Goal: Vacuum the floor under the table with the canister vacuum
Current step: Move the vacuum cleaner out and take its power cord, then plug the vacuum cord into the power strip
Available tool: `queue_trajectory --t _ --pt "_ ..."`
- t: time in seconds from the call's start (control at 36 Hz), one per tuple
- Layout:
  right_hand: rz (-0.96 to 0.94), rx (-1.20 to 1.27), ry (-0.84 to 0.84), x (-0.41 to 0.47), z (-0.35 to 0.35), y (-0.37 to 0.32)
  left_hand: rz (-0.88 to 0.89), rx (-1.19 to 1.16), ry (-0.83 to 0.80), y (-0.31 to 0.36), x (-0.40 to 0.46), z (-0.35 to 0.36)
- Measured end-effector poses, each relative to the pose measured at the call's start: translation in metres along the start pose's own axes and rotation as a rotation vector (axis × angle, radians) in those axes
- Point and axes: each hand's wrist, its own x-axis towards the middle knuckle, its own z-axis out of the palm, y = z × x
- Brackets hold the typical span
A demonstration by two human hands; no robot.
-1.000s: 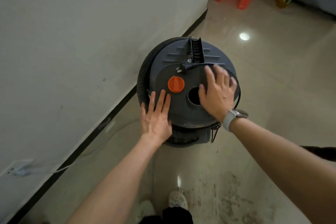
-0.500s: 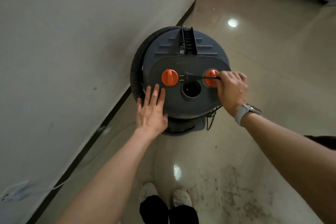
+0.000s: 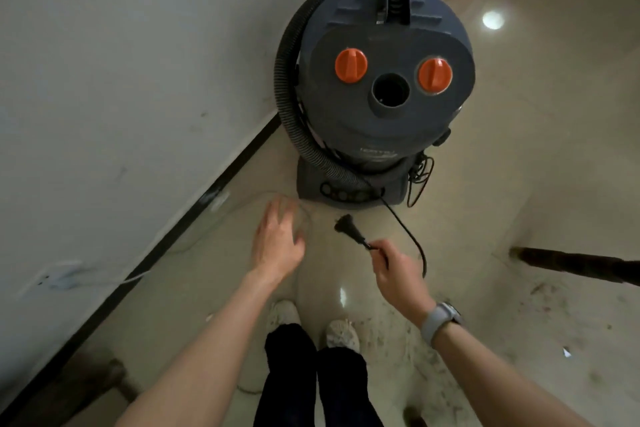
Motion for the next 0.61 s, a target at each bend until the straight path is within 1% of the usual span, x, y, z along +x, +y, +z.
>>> queue_trajectory --t 0.08,0.14,0.25,0.33,0.42,0.47,0.53,0.61 --pt "0.013 0.034 -0.142 -0.009 0.035 -0.003 -0.170 -0.127 -0.032 -0.037 -0.046 0.031" --pt "-0.012 0.053 -0.225 -0.018 0.061 -0.005 -0.263 -0.186 -0.036 -0.060 -0.074 0.047" --pt "-0.090 -0.045 -0.381 -0.037 0.113 -0.009 -0.419 -0.246 -0.014 -0.107 -0.119 0.068" --pt "-0.109 -0.030 -0.485 -0.050 0.151 -0.013 -0.548 -0.295 0.010 -0.144 -0.143 0.082" --pt "-0.045 0.108 -0.553 -0.058 0.194 -0.018 -0.635 -0.344 0.020 -0.187 -0.161 0.100" --pt "-0.006 0.188 -0.562 -0.063 0.224 -0.019 -0.696 -0.387 0.043 -0.216 -0.174 0.117" --pt "-0.029 0.198 -0.588 -0.068 0.257 -0.019 -0.755 -0.434 0.060 -0.244 -0.187 0.136" --pt "-0.110 0.131 -0.665 -0.067 0.321 -0.015 -0.800 -0.479 0.066 -0.297 -0.196 0.173"
